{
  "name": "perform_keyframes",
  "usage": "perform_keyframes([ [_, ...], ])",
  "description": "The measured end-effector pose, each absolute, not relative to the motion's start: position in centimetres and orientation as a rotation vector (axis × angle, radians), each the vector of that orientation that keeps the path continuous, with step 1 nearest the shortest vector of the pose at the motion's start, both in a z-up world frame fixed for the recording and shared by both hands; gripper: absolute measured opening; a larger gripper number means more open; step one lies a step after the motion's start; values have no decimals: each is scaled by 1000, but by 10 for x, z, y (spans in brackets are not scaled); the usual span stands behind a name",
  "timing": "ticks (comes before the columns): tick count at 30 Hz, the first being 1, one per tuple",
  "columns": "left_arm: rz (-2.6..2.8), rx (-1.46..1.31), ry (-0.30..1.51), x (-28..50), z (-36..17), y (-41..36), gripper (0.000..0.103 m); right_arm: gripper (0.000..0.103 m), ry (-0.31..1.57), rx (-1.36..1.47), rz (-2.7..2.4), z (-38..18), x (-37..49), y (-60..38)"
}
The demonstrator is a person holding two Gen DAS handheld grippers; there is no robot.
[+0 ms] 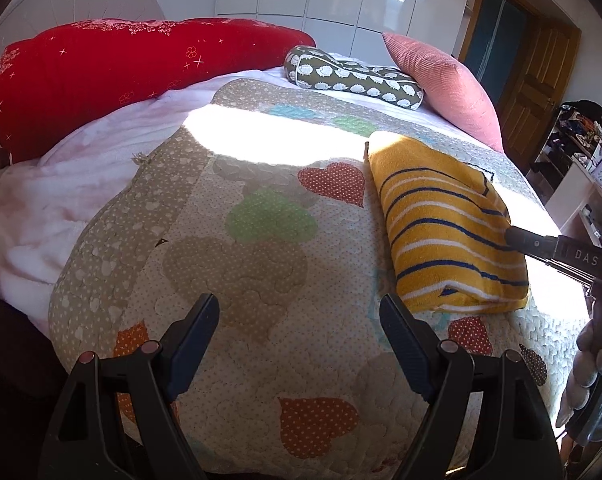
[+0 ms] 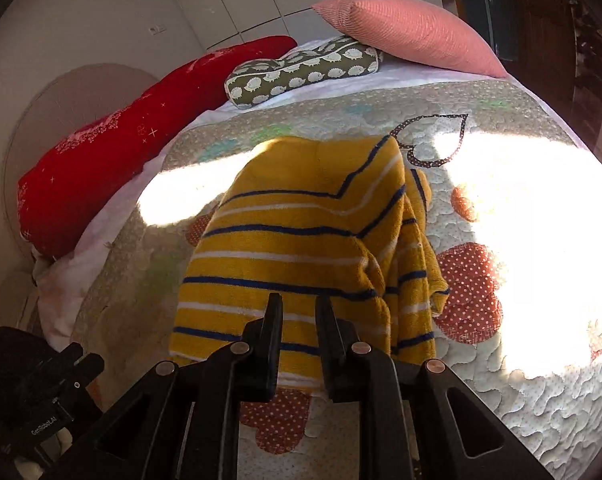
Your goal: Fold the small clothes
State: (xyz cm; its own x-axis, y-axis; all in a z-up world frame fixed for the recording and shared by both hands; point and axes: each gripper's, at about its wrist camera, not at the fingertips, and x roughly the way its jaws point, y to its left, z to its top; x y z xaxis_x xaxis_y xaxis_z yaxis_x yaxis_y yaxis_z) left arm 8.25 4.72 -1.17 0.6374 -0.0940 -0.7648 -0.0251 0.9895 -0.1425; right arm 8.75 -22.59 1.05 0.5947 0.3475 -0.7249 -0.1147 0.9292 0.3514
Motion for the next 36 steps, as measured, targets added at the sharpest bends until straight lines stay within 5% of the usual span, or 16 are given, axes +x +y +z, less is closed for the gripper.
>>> perform_keyframes([
  [6,-27,-108,812,59,8,53,82,31,1024,183,220,-43,99,-181],
  [11,-6,-32,741,45,17,48,84,32,932,148,119,-17,59,-190],
  [19,-7,36,673,30,29,17,87,54,783,37,-169,23,6,-234],
  [24,39,113,517,10,58,-6,103,88,587,-22,-351,53,-28,-247],
  [28,92,130,419,-4,78,-14,103,102,436,-123,-477,66,-46,-239],
  [36,38,113,480,1,79,-17,103,102,339,-95,-455,73,-64,-231],
])
